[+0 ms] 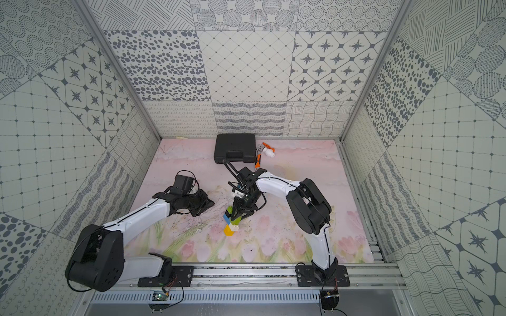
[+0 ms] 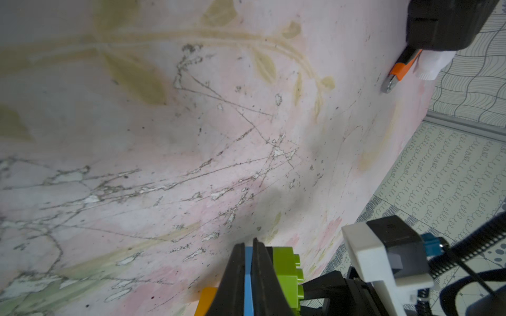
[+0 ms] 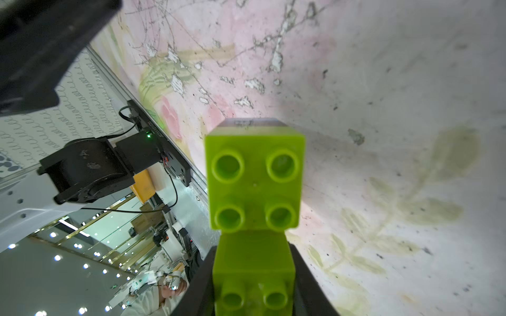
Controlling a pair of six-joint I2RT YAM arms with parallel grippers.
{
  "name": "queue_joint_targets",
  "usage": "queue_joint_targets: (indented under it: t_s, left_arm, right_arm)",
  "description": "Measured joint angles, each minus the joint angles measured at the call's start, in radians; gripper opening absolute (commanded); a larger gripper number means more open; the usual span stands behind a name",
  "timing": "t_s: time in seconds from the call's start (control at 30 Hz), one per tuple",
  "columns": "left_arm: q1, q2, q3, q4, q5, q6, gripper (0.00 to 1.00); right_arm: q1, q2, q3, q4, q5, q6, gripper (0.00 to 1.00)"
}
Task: Assemble the number 4 with lego
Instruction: Place the lego brick at the center of the board, then adjust the lego brick at the center of the board.
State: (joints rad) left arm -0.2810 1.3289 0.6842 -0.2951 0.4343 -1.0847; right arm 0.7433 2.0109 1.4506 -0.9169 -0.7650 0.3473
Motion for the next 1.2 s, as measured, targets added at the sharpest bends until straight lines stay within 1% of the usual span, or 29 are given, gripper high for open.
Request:
queue_joint_targets:
  t_s: [0.07,0.13,0.23,0.3,0.37,0.5,0.57,0.67,0.77,0.87,0.93,1.0,1.1,1.2]
  left_arm:
    - [0.001,0.013,0.0,-0.01,0.0,0.004,0.12]
    - [0.001,0.026,0.0,-0.016,-0.001,0.011,0.12]
    - [0.001,0.044,0.0,-0.026,-0.002,0.015,0.12]
    - [0.001,0.058,0.0,-0.027,-0.001,0.017,0.11]
    - [0.001,0.072,0.0,-0.027,-0.001,0.017,0.11]
    - [-0.012,0.11,0.0,-0.02,0.0,0.017,0.11]
    - [-0.025,0.137,0.001,-0.009,-0.001,0.017,0.1]
    - [-0.054,0.203,0.021,0.013,0.001,0.014,0.06]
    - [-0.084,0.27,0.059,0.046,0.016,0.01,0.03]
    - [-0.117,0.312,0.084,0.098,0.03,0.004,0.04]
    - [-0.138,0.321,0.084,0.125,0.032,-0.001,0.03]
    - [-0.152,0.32,0.076,0.146,0.032,-0.007,0.03]
    - [-0.169,0.305,0.051,0.177,0.022,-0.015,0.03]
    - [-0.196,0.273,0.015,0.192,0.016,-0.031,0.04]
  right_arm:
    - [-0.012,0.009,-0.01,0.023,-0.028,0.001,0.4]
    - [-0.024,0.018,-0.024,0.05,-0.041,0.004,0.53]
    - [-0.039,0.031,-0.064,0.095,-0.042,0.009,0.63]
    - [-0.05,0.037,-0.093,0.114,-0.04,0.013,0.68]
    - [-0.061,0.037,-0.119,0.13,-0.043,0.024,0.77]
    - [-0.082,0.015,-0.138,0.156,-0.051,0.037,0.87]
    - [-0.093,-0.014,-0.153,0.163,-0.013,0.043,0.88]
    - [-0.105,-0.092,-0.191,0.163,0.11,0.065,0.88]
    - [-0.109,-0.246,-0.264,0.171,0.266,0.119,0.88]
    - [-0.101,-0.454,-0.345,0.171,0.39,0.183,0.86]
    - [-0.094,-0.584,-0.382,0.171,0.454,0.226,0.85]
    - [-0.089,-0.679,-0.407,0.167,0.502,0.258,0.84]
    - [-0.084,-0.769,-0.432,0.142,0.563,0.294,0.83]
    - [-0.074,-0.819,-0.443,0.106,0.621,0.316,0.83]
